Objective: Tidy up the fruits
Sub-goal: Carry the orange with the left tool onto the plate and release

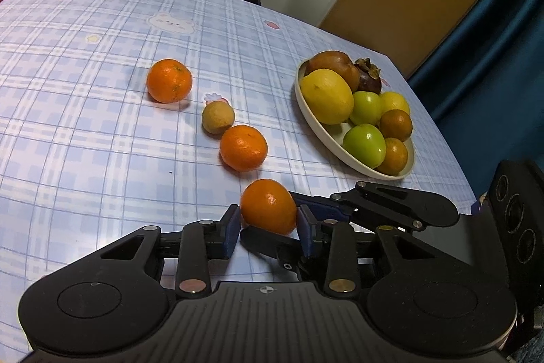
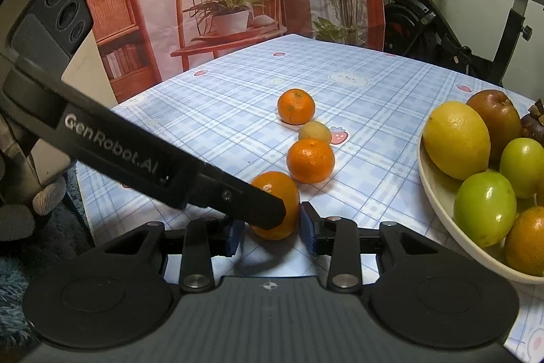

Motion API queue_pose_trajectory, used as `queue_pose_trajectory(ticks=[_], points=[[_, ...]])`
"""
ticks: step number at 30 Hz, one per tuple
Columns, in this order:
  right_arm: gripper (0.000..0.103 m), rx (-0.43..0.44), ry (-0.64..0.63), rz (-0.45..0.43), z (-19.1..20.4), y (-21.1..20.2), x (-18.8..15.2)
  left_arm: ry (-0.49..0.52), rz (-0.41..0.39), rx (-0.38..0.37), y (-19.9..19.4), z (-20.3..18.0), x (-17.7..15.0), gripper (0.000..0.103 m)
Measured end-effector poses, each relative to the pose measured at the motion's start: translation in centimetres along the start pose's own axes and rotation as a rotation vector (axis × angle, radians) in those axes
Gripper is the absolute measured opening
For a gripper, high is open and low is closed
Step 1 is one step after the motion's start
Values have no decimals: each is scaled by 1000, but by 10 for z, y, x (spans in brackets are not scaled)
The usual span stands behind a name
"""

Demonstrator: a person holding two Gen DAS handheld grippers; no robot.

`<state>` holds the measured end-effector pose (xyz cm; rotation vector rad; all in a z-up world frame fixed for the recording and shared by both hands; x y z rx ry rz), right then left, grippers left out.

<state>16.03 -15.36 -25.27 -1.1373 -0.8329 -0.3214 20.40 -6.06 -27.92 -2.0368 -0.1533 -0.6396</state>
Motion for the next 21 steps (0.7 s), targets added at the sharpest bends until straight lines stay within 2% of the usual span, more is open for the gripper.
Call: queue_pose_trajectory(ticks=[4, 9, 14, 21], points=[[37, -5, 6, -24, -1, -5, 2, 10, -29, -8, -5, -5, 6, 38], [36, -28, 44, -120, -10, -23, 9, 81, -82, -2, -12, -27, 23, 38], [36, -88, 118, -216, -29, -43, 15, 160, -103, -4, -5, -57, 50, 38], [36, -190, 247, -302, -67, -65, 16, 253, -92, -32, 23, -99, 79, 40]])
Point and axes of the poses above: each gripper's, at about its wrist camera, not at the fingertips, and y roughly the way its jaws point, z to its left, x to its top, the point moved 5 cm from there along y, roughly the way its jaws point, and after that the axes turned 6 degrees about z, right-handed, at the moved point
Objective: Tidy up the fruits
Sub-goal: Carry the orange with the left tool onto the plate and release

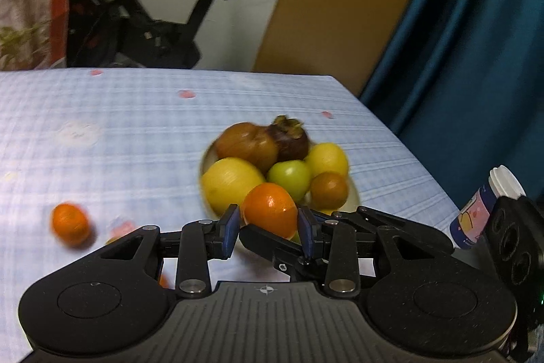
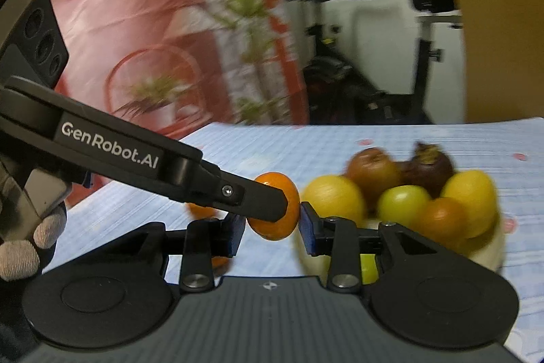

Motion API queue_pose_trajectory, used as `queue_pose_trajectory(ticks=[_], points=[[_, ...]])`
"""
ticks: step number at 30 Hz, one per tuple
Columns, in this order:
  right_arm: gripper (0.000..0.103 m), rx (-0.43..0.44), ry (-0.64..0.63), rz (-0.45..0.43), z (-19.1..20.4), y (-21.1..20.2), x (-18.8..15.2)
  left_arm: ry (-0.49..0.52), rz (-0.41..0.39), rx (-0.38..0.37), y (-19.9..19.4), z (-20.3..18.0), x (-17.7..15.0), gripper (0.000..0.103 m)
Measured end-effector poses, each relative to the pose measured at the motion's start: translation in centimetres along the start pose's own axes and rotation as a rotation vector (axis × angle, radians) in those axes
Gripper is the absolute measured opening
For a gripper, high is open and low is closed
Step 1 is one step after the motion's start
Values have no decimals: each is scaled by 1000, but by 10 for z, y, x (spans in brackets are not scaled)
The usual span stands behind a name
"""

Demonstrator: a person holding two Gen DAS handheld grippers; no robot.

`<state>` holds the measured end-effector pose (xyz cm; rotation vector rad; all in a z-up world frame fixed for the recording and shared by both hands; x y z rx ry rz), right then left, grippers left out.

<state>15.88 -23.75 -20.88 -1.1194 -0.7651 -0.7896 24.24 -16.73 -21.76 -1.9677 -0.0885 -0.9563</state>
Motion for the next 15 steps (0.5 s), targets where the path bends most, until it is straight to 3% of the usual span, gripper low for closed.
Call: queue_pose_trajectory(ticks=[6, 15], points=[[36, -137, 36, -40, -27, -2, 2, 32, 40, -4, 32, -15, 10, 40], [37, -245, 19, -30, -40, 8, 0, 17, 66, -6, 54, -16, 13, 40]])
Point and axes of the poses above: each gripper's, at about its wrist camera, not at the fingertips, and y roughly the way its jaws point, z to its left, x to its top, the point moved 5 cm from there along y, roughly the way its jaws point, and after that the axes turned 6 degrees about z, right-handed, at the moved point
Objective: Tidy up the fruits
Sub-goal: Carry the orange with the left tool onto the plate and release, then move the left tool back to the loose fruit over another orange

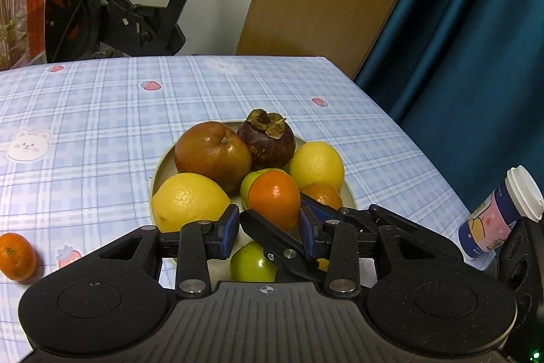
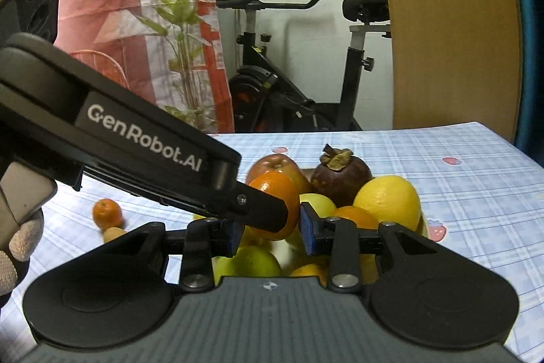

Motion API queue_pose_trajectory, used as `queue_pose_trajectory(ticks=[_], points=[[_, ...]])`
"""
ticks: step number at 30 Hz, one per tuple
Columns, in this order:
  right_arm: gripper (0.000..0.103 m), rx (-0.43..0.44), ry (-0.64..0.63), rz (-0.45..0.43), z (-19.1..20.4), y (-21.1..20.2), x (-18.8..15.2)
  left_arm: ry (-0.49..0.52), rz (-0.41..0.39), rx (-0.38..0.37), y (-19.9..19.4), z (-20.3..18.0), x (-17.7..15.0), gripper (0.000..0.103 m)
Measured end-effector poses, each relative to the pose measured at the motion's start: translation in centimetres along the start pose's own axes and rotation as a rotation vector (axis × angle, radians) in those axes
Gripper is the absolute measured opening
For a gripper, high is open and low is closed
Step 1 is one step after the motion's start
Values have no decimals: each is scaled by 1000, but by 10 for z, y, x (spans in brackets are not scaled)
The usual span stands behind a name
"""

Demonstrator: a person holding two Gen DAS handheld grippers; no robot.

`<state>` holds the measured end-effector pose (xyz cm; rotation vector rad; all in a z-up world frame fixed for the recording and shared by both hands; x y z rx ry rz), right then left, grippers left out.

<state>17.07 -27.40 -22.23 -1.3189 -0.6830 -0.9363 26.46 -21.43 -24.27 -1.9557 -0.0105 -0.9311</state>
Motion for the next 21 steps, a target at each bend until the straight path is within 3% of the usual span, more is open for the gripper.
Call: queue_pose_trajectory(ticks=[10, 15, 21], points=[[40, -20, -27, -9, 4, 1, -4, -18, 6, 17, -3, 4, 1, 42], [43, 2, -24, -79, 7, -12, -1, -57, -61, -17, -34, 19, 6, 50], [43, 77, -17, -113, 16, -20, 1, -102, -143, 51, -81, 61, 11, 50]])
Point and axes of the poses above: each gripper's, at about its wrist camera, not at the fingertips, and y roughly the way its jaws point, z to its left, x to its top, the point moved 5 cm from there along y, roughly the way its jaws point, and after that the axes turned 6 degrees about z, right-handed, at the moved point
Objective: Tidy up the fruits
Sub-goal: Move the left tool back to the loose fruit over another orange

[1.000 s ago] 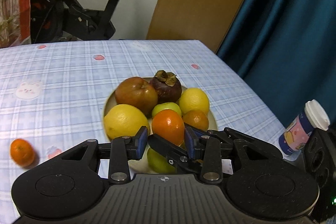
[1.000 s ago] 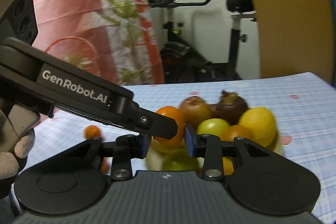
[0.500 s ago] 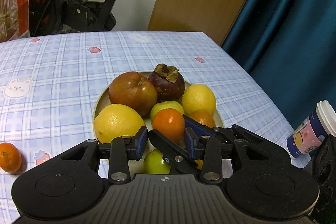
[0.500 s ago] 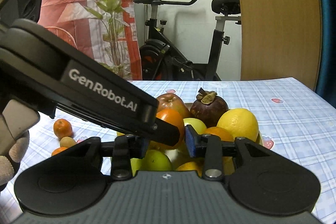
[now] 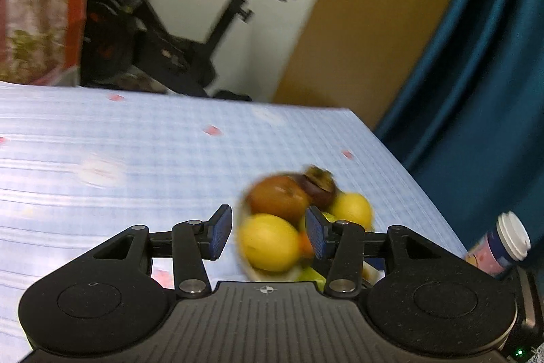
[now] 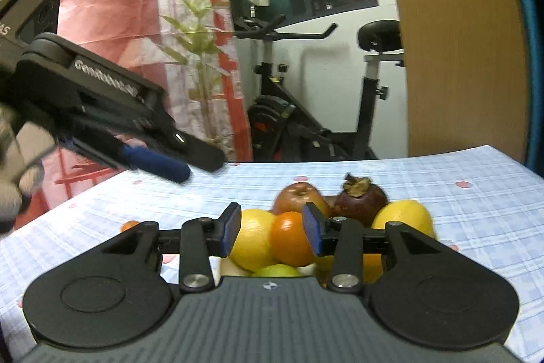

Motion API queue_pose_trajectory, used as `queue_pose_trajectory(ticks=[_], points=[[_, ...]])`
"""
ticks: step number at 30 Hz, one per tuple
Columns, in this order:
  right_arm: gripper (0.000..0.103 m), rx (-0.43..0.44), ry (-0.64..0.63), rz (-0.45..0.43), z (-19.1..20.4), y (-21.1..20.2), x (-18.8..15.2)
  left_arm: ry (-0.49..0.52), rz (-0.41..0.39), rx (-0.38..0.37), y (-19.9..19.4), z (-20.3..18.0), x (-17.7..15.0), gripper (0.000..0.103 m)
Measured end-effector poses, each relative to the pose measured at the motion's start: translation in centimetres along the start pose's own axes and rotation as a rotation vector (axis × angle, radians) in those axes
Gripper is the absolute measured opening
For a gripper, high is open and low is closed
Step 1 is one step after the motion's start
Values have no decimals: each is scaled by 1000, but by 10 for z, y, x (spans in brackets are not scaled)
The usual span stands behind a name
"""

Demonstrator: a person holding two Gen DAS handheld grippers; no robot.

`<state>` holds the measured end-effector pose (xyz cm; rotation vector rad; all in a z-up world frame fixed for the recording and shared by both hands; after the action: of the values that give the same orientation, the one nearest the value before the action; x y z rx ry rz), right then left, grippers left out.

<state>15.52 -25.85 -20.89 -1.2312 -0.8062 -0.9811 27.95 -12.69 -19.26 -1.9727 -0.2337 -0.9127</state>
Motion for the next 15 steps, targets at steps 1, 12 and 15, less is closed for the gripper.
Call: queue_pose_trajectory(ticks=[1, 12, 15], points=[[43, 13, -6, 3, 3, 1, 0, -13, -12, 18, -7, 9, 1, 50], [43, 94, -95, 73, 40, 11, -6, -69, -23, 139, -39, 69, -12, 50], [43, 110, -136, 99, 52, 16, -10, -71, -15, 145, -38, 76, -21, 50]])
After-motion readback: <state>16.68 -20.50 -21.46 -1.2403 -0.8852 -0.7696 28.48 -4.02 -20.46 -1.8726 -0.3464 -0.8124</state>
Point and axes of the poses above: each gripper's, at about its wrist camera, not at the fingertips, and y roughly the way its jaws point, z to its left, x to its top, the point moved 5 cm from there along y, roughly the way its jaws point, and after that the axes turned 6 degrees about z, right-handed, at the moved point
